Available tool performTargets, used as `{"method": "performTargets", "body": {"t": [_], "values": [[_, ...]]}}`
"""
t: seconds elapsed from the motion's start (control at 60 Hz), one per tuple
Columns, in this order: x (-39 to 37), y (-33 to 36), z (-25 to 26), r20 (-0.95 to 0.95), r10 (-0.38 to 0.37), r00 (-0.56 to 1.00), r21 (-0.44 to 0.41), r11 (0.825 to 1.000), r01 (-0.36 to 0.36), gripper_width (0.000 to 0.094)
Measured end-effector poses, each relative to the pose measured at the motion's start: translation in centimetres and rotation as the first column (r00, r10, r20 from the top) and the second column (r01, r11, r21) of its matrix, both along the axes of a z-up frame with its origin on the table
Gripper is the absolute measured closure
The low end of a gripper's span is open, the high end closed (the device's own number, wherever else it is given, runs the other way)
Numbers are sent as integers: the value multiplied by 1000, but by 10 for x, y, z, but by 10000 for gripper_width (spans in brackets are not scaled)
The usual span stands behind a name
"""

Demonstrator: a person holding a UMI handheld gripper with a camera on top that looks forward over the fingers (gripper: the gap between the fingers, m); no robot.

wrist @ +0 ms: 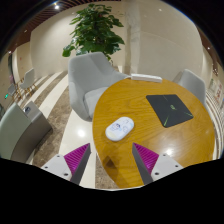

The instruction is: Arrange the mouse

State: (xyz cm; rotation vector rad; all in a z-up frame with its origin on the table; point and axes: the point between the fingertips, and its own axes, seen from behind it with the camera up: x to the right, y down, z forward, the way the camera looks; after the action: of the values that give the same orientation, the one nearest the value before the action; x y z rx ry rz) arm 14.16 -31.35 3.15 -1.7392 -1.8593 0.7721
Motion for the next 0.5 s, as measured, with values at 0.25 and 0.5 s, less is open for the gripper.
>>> {"method": "performTargets", "body": {"t": [0.25, 0.5], "values": [[-55, -1, -25, -8, -19, 1000, 5, 1000, 19, 65], [-95, -5, -44, 12, -18, 1000, -17, 1000, 18, 60]]}}
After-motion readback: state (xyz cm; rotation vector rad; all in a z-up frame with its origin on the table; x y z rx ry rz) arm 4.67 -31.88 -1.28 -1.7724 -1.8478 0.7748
